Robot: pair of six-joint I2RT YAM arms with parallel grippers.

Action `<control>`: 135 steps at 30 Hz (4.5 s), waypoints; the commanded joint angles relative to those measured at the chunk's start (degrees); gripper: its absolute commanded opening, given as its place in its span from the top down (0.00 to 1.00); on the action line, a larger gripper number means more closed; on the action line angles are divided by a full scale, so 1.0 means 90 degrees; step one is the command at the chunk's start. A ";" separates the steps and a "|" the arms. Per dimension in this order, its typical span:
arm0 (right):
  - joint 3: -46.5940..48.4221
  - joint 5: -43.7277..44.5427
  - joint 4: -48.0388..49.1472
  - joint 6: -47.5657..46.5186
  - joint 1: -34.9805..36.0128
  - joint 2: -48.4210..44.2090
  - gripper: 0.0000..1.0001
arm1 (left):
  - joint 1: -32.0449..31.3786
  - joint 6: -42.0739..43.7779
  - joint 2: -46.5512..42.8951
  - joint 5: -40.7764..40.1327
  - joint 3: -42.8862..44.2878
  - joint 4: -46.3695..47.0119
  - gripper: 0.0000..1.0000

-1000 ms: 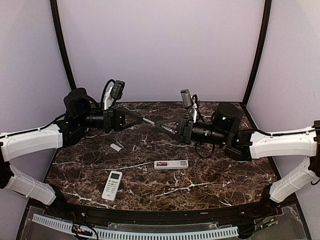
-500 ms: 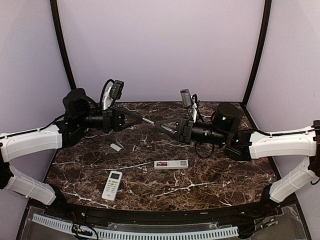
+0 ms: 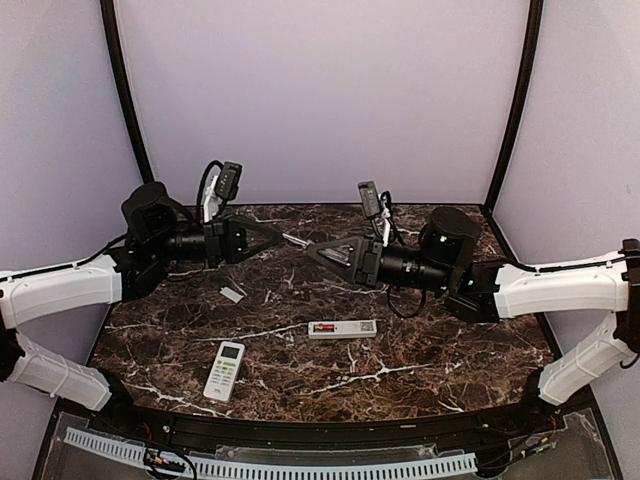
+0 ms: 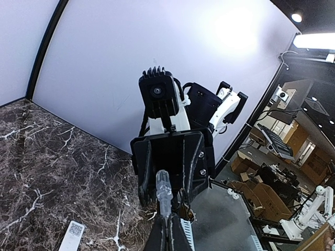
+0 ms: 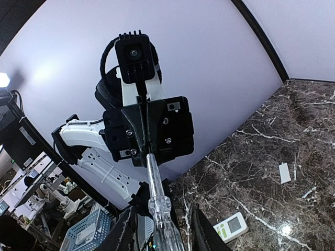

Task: Unload the batteries from the remote control
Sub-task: Pass from the left arm to the right, then hold the remote control without the battery cover at the center of the board.

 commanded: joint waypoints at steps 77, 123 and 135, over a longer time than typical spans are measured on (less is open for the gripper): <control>-0.0080 0.1257 -0.1750 -0.0246 -0.0355 -0.0892 1.00 | 0.0089 0.0563 -0.0279 -0.1080 0.0111 -0.1150 0.21; 0.1021 0.2167 -0.6141 -0.0164 -0.0347 0.0941 1.00 | -0.0676 0.0174 0.4015 -0.2490 0.1635 -0.4515 0.61; 0.1120 0.2147 -0.6238 -0.0145 -0.0278 0.1132 1.00 | -0.0677 0.0174 0.4185 -0.2448 0.1702 -0.4521 0.71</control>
